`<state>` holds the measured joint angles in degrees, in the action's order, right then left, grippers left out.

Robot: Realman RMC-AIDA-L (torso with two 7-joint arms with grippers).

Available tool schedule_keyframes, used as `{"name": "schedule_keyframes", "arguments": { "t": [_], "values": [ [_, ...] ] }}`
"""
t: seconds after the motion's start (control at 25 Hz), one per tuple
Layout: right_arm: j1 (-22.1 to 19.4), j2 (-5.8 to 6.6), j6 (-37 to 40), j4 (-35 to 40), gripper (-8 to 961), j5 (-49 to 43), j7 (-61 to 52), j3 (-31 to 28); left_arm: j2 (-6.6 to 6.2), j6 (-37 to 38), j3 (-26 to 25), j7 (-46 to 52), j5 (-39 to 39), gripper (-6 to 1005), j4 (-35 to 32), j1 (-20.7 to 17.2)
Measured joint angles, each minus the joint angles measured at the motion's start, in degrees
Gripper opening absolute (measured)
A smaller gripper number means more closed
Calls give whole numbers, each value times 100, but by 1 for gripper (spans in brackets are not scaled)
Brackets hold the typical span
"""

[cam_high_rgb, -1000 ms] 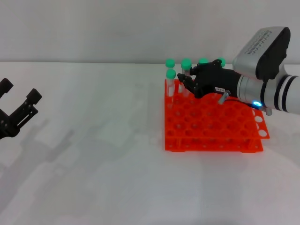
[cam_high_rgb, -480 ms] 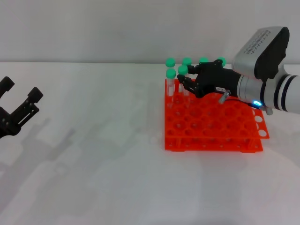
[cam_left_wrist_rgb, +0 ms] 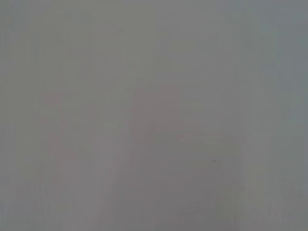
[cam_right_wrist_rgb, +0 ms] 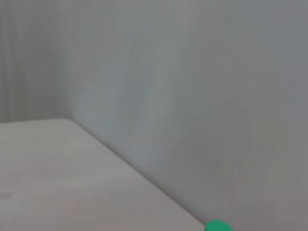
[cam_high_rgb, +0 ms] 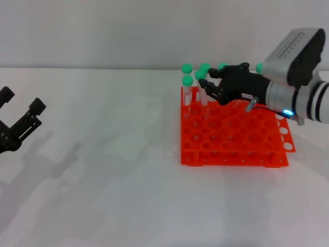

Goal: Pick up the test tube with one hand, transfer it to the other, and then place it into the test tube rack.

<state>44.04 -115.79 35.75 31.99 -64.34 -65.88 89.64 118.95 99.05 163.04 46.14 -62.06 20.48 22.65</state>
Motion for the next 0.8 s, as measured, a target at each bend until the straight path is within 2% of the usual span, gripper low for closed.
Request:
{"name": "schedule_keyframes", "arguments": {
  "t": [0.08,0.32,0.44,0.6,0.8],
  "values": [
    [-251,20,59,344,321,-1,-22,-5,-4,0,0,2,-9,871,17,-15],
    [-1565,59,95,1830,322,-18,8,-74,-6,1,0,26,-64,871,52,-33],
    [-1862,63,134,2066,323,-26,19,-271,-5,-2,-4,26,-117,871,63,-49],
    [-2213,75,366,2096,324,-7,26,-977,-12,-69,-9,34,-268,871,152,-83],
    [-2559,79,968,1703,325,2,220,-2247,-2,-346,-9,43,-541,871,219,-54]
  ]
}}
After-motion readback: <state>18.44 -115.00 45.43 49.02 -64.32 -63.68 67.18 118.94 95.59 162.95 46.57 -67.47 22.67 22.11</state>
